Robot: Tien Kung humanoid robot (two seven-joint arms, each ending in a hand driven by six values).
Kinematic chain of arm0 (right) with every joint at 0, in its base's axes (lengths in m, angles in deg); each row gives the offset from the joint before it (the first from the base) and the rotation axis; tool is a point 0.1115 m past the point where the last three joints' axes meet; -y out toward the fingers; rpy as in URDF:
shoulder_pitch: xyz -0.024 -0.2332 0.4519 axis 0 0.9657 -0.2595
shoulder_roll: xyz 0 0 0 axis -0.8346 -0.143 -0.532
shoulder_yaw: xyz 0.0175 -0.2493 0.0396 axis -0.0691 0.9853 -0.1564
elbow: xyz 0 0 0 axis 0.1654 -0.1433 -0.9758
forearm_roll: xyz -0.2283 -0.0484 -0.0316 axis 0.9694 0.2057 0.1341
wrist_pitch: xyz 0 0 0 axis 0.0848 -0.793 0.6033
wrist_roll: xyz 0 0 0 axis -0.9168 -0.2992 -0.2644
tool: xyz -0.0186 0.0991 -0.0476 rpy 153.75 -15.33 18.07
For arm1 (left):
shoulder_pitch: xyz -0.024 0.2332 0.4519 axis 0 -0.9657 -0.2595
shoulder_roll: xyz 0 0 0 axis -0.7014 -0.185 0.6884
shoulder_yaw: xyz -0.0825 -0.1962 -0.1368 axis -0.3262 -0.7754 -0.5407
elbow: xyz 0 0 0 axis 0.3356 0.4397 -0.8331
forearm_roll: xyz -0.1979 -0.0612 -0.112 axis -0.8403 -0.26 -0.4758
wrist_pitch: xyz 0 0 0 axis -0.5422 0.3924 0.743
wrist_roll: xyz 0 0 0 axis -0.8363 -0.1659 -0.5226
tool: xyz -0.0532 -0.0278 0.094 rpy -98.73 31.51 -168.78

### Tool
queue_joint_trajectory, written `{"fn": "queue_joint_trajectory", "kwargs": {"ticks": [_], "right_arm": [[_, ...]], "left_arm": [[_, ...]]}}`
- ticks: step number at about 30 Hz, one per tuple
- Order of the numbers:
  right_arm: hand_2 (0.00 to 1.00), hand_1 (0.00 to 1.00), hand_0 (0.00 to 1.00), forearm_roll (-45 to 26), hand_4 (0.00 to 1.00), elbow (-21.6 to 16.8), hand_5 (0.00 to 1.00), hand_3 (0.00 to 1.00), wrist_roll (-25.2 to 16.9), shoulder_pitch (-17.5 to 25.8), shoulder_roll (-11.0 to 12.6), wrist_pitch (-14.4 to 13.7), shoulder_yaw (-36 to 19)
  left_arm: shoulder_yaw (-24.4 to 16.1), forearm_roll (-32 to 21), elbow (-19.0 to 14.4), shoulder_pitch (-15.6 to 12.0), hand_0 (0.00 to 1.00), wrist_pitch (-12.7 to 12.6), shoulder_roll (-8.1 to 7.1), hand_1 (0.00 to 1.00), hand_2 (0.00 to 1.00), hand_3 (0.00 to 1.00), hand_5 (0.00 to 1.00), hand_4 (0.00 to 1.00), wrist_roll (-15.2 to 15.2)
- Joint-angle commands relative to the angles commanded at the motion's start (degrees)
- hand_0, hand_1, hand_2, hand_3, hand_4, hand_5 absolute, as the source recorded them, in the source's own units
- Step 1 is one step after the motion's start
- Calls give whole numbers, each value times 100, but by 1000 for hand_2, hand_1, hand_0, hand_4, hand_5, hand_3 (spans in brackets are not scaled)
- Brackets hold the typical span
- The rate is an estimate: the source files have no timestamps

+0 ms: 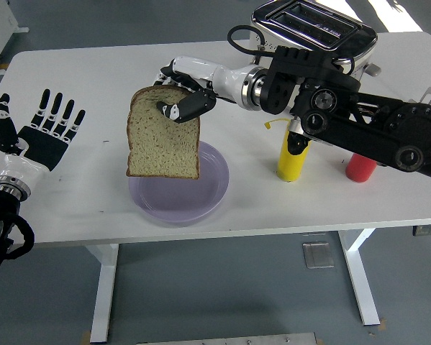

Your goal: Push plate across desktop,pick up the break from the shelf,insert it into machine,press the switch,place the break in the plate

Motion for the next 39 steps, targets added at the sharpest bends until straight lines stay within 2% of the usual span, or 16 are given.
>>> {"fn": "queue_joint_trajectory", "kwargs": {"ticks": [8,14,24,39], "right_arm": [[361,404,317,-200,400,234,2,444,-285,102,-200,-60,271],[361,402,315,-111,403,617,2,442,-578,152,-312,-141,450],[362,399,310,-23,406,841,2,440,-788,139,-426,-204,867],[363,399,311,83,399,1325,2,439,-1182,97,-545,-254,1177]], "left_arm": [[17,-3,20,5,779,-2,10,678,621,631,998,756,-2],[5,-3,50,6,780,3,21,678,621,631,998,757,-4],[-14,-8,68,24,781,15,28,678,621,632,998,758,-9],[-24,-1,80,65,780,12,31,679,620,632,998,758,-13]]}}
